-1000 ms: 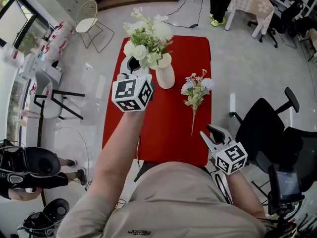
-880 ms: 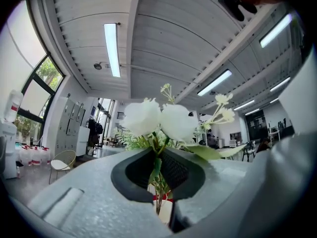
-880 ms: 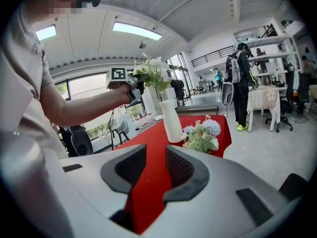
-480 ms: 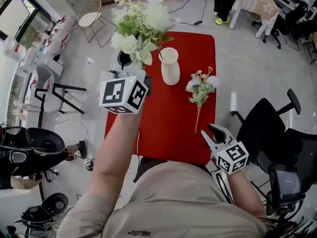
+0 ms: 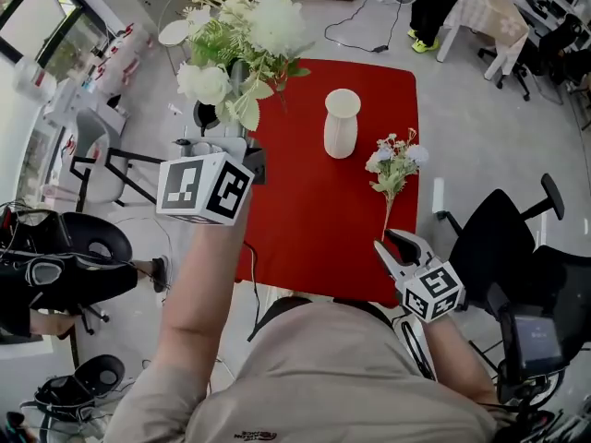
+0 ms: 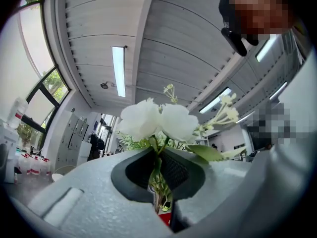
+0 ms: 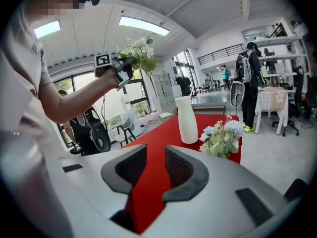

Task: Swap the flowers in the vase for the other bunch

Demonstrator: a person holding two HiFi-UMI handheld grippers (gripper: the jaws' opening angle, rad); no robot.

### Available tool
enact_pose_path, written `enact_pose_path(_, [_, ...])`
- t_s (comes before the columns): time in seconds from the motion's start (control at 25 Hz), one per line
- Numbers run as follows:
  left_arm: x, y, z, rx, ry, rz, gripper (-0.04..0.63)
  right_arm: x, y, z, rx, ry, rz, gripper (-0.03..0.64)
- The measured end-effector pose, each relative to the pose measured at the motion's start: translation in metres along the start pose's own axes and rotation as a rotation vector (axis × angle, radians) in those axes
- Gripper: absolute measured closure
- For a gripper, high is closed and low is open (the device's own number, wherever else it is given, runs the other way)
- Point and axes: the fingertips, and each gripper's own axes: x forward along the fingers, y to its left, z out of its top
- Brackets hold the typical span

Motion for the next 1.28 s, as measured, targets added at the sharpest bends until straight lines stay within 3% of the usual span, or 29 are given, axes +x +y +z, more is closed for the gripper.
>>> enact_pose_path(0.32, [-0.044,0.056,-0.013,-0.022,0.123,0.026,0.565,0.026,0.039,0.007,-0.005,0.004,0.004,0.494])
enact_pose_path(0.64, [-0.094,0.105,-0.053,-0.052,0.304,0.055,0.565,0.040,0.076,0.010,-0.010,0.005,-0.030,0.494])
enact_pose_path(0.92, [-0.137,0.122,-0.105,-0.125,0.458,0.045,0.565,0.042,0.104,-0.001,0.014,0.003,-0.078,0.494])
enact_pose_path(1.28, [-0.182,0.130,-0.203,-0.237,0.661,0.048,0.565,0.048,0.142,-0.016,0.043,-0.002,-0.139,0.494])
